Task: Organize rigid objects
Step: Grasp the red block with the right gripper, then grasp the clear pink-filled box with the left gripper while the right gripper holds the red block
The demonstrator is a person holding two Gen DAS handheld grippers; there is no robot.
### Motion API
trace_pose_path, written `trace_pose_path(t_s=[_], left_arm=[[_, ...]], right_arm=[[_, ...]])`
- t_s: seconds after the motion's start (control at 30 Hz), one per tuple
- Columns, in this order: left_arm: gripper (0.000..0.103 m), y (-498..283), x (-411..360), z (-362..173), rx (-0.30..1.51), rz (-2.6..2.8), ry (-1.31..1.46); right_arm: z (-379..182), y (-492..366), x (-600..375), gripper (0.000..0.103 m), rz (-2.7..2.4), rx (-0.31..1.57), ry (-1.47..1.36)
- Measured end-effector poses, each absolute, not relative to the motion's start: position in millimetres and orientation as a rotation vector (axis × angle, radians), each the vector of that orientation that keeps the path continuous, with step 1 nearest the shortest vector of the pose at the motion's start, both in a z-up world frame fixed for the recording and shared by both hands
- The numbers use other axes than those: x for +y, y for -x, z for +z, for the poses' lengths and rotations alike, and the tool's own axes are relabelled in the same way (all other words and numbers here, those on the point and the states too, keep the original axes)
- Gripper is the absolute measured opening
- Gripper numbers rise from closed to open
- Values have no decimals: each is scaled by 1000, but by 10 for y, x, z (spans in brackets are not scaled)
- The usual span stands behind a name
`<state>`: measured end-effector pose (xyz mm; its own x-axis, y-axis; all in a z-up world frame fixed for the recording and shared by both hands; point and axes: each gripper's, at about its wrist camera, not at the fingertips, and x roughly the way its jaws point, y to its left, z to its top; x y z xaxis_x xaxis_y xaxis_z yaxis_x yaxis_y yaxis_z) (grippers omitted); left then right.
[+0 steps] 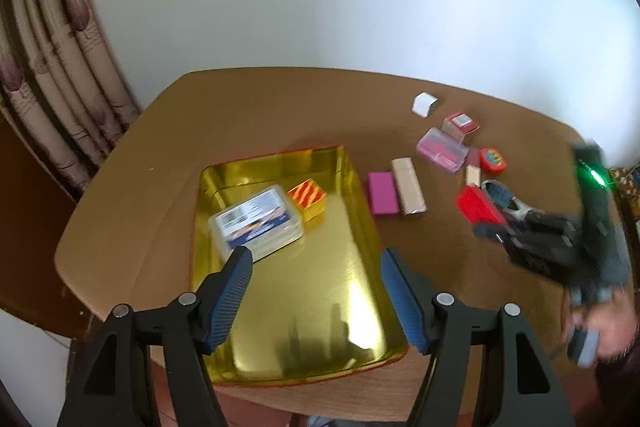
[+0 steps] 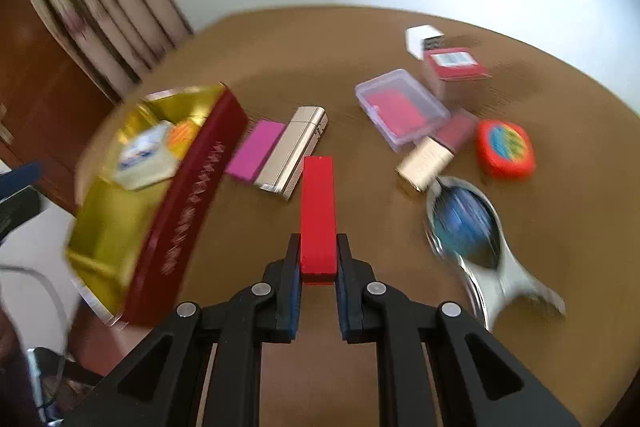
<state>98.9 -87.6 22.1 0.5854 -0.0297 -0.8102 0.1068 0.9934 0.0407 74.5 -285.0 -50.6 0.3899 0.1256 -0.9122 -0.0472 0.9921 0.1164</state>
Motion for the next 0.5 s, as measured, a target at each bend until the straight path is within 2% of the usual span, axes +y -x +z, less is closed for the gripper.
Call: trace_pose_path(t_s=[0.23, 0.5], left_arm=[[69, -1369, -1216, 190, 1030, -228, -79], [69, -2014, -1803, 9, 1115, -269, -137]], right_arm=[[-84, -40, -3387, 13, 15, 1082, -173], [-72, 429, -3833, 13, -63, 1042, -264]])
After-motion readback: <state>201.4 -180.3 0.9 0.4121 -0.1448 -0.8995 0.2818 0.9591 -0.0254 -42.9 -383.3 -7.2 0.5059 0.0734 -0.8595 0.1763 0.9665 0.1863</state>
